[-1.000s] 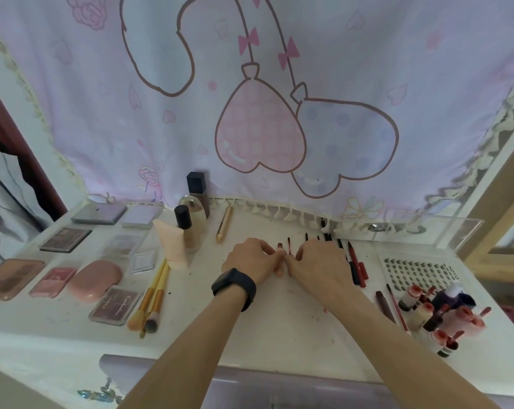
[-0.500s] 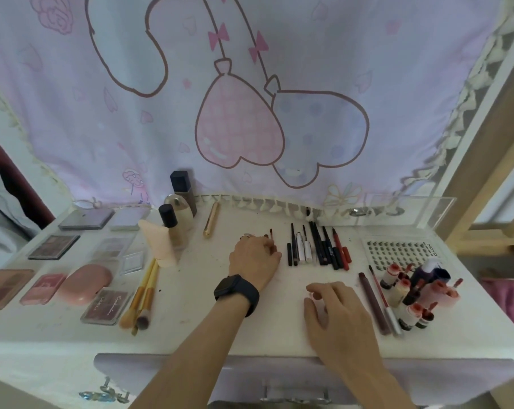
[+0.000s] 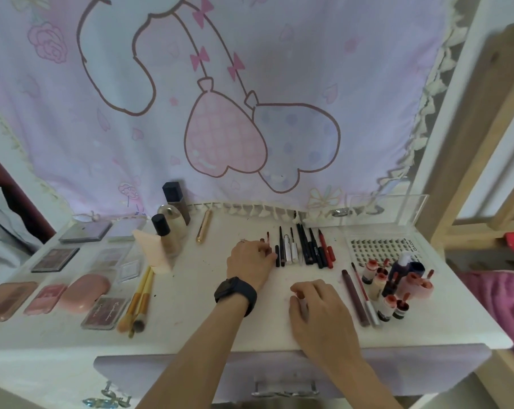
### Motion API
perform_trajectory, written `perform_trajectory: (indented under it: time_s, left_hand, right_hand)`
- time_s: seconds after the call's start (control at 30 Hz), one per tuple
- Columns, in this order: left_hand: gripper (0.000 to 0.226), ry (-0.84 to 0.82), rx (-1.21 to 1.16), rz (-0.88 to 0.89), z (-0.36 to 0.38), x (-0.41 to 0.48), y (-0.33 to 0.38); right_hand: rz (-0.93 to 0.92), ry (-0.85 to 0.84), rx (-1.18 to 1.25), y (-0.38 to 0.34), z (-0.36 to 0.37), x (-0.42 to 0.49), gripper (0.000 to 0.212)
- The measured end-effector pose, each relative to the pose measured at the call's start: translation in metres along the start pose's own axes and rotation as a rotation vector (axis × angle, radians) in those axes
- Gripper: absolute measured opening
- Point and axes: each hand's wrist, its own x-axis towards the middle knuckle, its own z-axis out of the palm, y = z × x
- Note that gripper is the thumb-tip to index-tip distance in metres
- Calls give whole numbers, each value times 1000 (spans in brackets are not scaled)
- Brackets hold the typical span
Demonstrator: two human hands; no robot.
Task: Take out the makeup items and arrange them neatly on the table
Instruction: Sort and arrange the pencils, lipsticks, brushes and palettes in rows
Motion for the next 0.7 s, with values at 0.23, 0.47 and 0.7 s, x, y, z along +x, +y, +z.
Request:
perform_trajectory:
  time_s: [0.23,0.47,0.7]
  left_hand:
    - [26,3,-15,-5,-1,-4,3]
    - [24,29,10,1,-22,-4,-13]
    - [37,14,278,24,-46,21,-48]
  right_hand:
    - [-3,3,-25,2,0,-2,15]
    - [4,-44,-260,0,-4,-1,22]
    - [25,-60,-272,1,0,-1,28]
